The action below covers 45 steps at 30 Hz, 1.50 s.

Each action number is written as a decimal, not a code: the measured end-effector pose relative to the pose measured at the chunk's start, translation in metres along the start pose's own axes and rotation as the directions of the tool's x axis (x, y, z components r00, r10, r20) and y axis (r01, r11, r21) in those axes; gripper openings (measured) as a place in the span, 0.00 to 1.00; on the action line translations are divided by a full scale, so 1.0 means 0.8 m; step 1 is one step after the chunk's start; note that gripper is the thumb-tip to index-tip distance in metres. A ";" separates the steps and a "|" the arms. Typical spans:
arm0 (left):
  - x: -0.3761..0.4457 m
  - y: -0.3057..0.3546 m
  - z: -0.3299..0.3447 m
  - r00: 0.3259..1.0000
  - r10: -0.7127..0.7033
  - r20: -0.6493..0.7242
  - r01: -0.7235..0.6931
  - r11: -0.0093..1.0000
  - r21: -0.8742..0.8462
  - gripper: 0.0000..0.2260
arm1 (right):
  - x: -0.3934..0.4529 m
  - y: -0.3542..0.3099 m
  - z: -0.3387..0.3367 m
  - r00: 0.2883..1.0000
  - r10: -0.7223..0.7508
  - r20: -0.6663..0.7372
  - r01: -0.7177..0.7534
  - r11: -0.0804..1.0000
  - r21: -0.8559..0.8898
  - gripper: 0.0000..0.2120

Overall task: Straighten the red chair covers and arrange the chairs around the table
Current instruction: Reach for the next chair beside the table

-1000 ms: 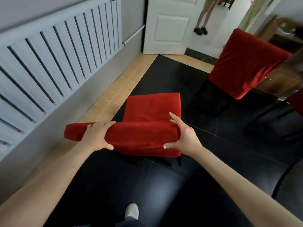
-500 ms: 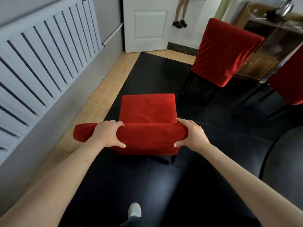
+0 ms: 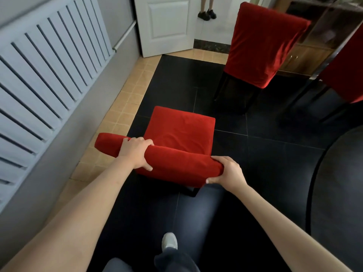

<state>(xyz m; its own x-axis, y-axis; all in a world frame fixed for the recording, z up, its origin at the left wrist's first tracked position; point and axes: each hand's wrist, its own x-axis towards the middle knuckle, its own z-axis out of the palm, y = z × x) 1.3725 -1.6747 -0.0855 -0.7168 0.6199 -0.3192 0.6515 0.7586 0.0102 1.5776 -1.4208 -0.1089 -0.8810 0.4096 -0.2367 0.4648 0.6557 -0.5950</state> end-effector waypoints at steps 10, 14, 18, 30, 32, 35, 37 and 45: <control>0.007 0.001 0.012 1.000 -0.024 -0.005 0.024 1.000 0.002 0.38 | 0.010 -0.010 -0.002 0.994 0.059 0.087 -0.035 0.965 -0.260 0.48; 0.012 -0.003 0.017 0.998 -0.037 0.057 0.038 0.999 -0.021 0.43 | 0.020 -0.015 -0.007 0.982 0.089 0.165 -0.030 0.944 -0.329 0.49; 0.016 -0.007 0.018 0.995 -0.014 0.101 0.014 1.000 -0.001 0.45 | 0.031 -0.027 -0.016 0.960 0.116 0.254 -0.012 0.926 -0.377 0.51; 0.024 -0.029 0.013 0.990 0.130 0.052 -0.127 0.990 -0.064 0.39 | 0.031 -0.076 0.024 0.972 0.181 0.150 -0.083 0.863 -0.498 0.46; 0.023 -0.035 0.013 0.986 0.163 0.016 -0.162 0.985 -0.068 0.37 | 0.029 -0.085 0.028 0.965 0.228 0.129 -0.135 0.855 -0.500 0.46; 0.019 -0.042 0.021 0.973 0.223 -0.068 -0.227 0.972 -0.065 0.35 | 0.020 -0.092 0.036 0.958 0.275 0.085 -0.200 0.847 -0.492 0.46; 0.019 -0.047 0.024 0.965 0.247 -0.088 -0.253 0.965 -0.065 0.34 | 0.011 -0.095 0.044 0.950 0.306 0.059 -0.240 0.838 -0.490 0.46; 0.015 -0.063 0.026 0.934 0.339 -0.109 -0.344 0.939 -0.024 0.36 | -0.034 -0.113 0.078 0.927 0.374 -0.015 -0.340 0.826 -0.449 0.46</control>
<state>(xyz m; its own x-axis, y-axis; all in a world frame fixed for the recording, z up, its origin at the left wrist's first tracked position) 1.3366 -1.7096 -0.1098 -0.4757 0.8584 -0.1918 0.8519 0.5039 0.1425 1.5543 -1.5308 -0.0970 -0.6420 0.6346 -0.4303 0.7236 0.6870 -0.0663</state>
